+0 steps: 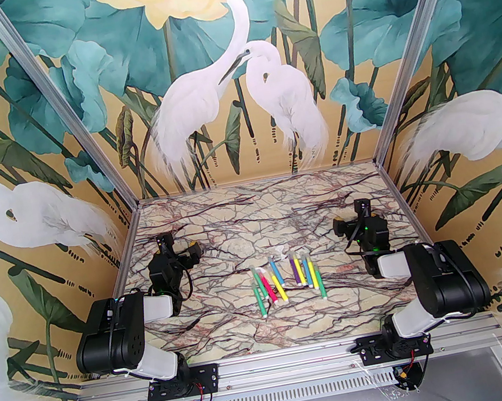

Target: Open the pen caps

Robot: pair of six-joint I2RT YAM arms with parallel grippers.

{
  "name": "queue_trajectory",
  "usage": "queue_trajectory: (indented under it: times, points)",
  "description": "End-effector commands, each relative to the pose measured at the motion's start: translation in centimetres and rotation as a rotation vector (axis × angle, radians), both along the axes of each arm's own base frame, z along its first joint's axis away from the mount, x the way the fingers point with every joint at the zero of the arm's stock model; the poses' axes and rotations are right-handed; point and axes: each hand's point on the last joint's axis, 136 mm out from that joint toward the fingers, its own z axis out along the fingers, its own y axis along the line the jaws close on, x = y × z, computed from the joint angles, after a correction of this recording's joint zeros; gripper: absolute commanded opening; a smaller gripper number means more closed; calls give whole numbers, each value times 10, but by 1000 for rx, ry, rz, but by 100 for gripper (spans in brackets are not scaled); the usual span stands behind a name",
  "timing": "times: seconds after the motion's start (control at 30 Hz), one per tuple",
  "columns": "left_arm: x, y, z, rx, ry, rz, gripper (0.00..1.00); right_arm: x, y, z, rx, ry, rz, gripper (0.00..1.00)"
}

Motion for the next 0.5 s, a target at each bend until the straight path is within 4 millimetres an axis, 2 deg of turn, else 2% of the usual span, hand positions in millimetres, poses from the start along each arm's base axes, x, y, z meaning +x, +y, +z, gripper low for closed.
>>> queue_trajectory:
  times: [0.0,0.47]
  points:
    - [4,6,3,-8,-1,24,100,4,-5,7,11,-18,-25,99]
    - [3,11,3,-9,-6,56,100,4,-5,7,9,-17,-26,99]
